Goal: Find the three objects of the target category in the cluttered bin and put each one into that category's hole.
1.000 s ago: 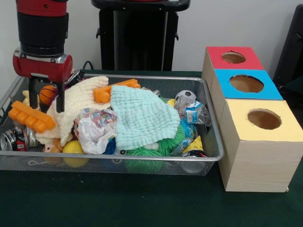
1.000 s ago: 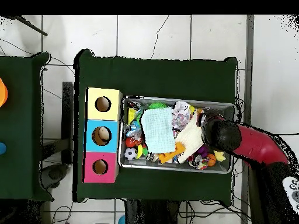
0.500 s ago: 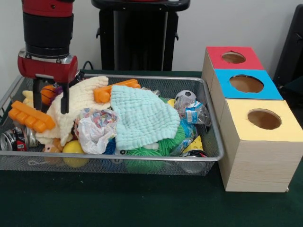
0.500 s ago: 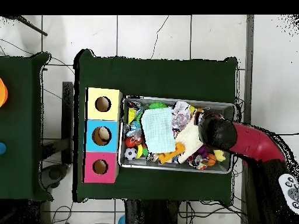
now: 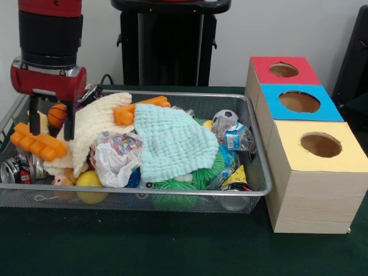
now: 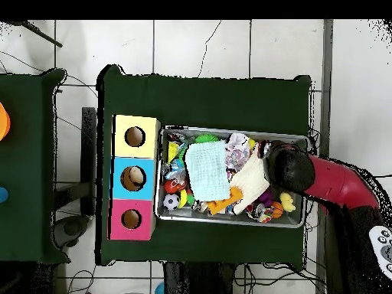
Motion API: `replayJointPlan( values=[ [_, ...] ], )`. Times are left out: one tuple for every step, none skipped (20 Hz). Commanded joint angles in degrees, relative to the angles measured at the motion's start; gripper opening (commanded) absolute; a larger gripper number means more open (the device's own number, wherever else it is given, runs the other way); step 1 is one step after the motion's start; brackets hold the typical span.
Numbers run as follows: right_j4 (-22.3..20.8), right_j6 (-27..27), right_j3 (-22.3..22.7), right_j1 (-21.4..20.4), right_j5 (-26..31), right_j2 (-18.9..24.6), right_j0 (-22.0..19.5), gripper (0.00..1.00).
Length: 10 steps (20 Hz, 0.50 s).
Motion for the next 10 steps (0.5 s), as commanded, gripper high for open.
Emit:
replayJointPlan(
  values=[
    [0.4,2.1,-3.1,2.0,5.1,1.9,0.1,1.0],
    [0.2,2.2,-3.5,2.5,4.9,1.9,0.2,1.0],
    [0.2,2.4,-4.2,3.0,4.8,1.7,0.4,1.0],
    [0.1,2.7,-4.5,3.5,4.3,1.6,0.6,1.0],
    [0.0,3.0,-4.7,4.0,3.8,1.5,0.7,1.0],
    [-0.1,3.2,-4.8,4.3,3.3,1.4,0.9,1.0],
    [-0.2,3.4,-4.9,4.7,3.0,1.3,1.0,1.0],
    [-0.3,3.7,-4.9,5.0,2.5,1.2,1.1,1.0],
    [-0.5,4.0,-5.3,5.8,2.0,1.1,1.3,1.0],
    [-0.7,4.2,-5.4,6.2,1.4,0.9,1.4,1.0]
  ],
)
